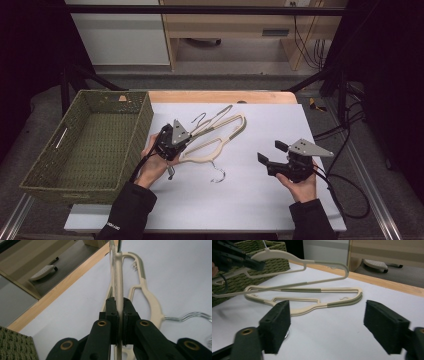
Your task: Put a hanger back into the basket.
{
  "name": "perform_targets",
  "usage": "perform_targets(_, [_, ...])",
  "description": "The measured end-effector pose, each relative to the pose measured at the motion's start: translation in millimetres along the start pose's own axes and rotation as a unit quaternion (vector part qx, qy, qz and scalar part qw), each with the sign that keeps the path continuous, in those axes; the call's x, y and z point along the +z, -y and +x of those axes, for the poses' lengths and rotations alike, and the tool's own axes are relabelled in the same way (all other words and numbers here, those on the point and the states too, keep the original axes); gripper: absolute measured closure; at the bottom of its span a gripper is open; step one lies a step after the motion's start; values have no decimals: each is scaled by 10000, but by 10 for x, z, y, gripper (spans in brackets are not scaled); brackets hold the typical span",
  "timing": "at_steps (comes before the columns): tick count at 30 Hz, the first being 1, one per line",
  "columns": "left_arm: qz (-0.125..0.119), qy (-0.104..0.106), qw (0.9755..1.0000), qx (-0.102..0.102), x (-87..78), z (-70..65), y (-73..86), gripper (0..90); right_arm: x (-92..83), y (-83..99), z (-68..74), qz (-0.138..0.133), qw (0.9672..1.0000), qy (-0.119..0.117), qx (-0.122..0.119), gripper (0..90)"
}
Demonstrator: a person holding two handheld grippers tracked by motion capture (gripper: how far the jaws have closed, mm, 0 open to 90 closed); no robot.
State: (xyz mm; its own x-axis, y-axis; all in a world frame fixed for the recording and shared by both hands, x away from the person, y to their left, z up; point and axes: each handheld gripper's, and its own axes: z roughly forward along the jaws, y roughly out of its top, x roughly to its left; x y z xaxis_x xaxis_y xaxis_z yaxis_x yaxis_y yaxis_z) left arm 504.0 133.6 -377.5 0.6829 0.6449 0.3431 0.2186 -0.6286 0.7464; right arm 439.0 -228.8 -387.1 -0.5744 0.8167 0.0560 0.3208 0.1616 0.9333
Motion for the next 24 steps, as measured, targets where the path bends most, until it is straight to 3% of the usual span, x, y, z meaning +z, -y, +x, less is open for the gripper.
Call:
perform_targets(1, [-119, 66, 9997, -196, -99, 8, -25, 862, -25, 14, -5, -9, 10000, -27, 7, 182])
perform_targets(4, [-174, 162, 9994, -270, -220, 27, -53, 862, -90, 45, -22, 18, 10000, 25, -32, 151])
perform_targets(5, [-311, 260, 9982, -437, -343, 38, -83, 862, -111, 54, -27, 44, 10000, 39, -40, 137])
perform_targets(8, [-409, 344, 9973, -499, -483, 68, -108, 861, -158, 77, -40, 84, 9999, 87, -91, 108])
perform_targets(9, [-563, 455, 9955, -609, -618, 96, -129, 862, -170, 82, -41, 81, 9999, 96, -74, 98])
perform_targets(14, [-745, 609, 9932, -654, -897, 165, -179, 862, -222, 94, -46, 89, 9999, 96, -71, 44])
perform_targets(19, [-919, 758, 9899, -762, -1191, 325, -241, 861, -298, 109, -56, 9, 9998, 150, -91, 36])
perform_targets(24, [-851, 625, 9920, -694, -1341, 472, -252, 862, -314, 107, -57, -3, 9998, 152, -100, 33])
